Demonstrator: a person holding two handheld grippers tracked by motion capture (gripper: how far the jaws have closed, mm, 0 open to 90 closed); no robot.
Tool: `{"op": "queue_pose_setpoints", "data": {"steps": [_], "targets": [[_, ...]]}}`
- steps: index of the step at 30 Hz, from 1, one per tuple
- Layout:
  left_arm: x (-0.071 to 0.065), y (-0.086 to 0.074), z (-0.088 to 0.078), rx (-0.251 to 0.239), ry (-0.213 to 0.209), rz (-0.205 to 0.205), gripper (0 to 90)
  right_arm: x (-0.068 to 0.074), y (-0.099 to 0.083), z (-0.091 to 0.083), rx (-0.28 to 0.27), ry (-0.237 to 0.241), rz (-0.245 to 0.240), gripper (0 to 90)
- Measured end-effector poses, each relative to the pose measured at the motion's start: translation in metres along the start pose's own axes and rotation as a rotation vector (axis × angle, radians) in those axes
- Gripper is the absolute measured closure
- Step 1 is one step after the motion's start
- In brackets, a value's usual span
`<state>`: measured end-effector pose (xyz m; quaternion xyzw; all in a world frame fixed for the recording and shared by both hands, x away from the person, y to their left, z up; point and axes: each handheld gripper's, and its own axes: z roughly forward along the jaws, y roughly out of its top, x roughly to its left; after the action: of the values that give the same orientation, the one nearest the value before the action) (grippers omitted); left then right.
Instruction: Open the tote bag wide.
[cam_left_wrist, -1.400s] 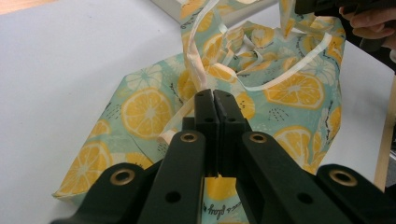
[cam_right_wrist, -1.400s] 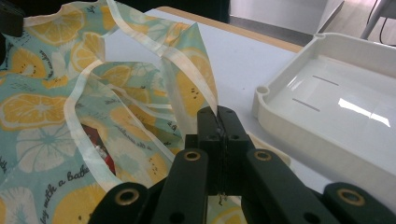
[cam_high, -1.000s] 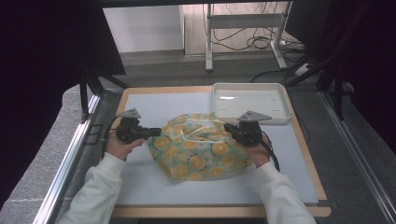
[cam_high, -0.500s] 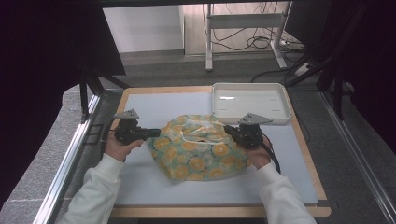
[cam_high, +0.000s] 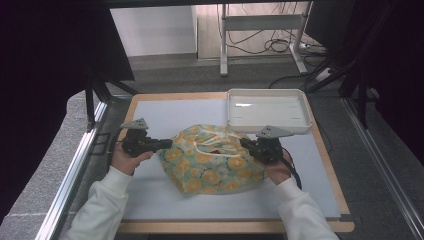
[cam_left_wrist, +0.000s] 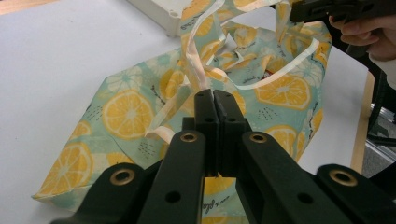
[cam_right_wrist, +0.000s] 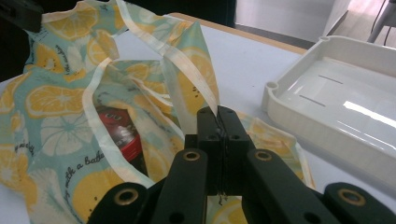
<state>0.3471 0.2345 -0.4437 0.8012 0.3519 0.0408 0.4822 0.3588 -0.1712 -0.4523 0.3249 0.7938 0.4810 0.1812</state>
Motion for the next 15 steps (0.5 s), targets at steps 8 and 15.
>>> {"op": "queue_pose_setpoints", "data": {"steps": [8,15], "targets": [[-0.005,-0.002,-0.001,-0.002,-0.018,0.003,89.9,0.006,-0.004,-0.005,0.003,0.014,-0.013,88.0],[-0.007,-0.006,-0.002,-0.005,-0.032,0.000,89.8,0.010,-0.010,-0.012,0.014,0.028,-0.017,88.0]]}}
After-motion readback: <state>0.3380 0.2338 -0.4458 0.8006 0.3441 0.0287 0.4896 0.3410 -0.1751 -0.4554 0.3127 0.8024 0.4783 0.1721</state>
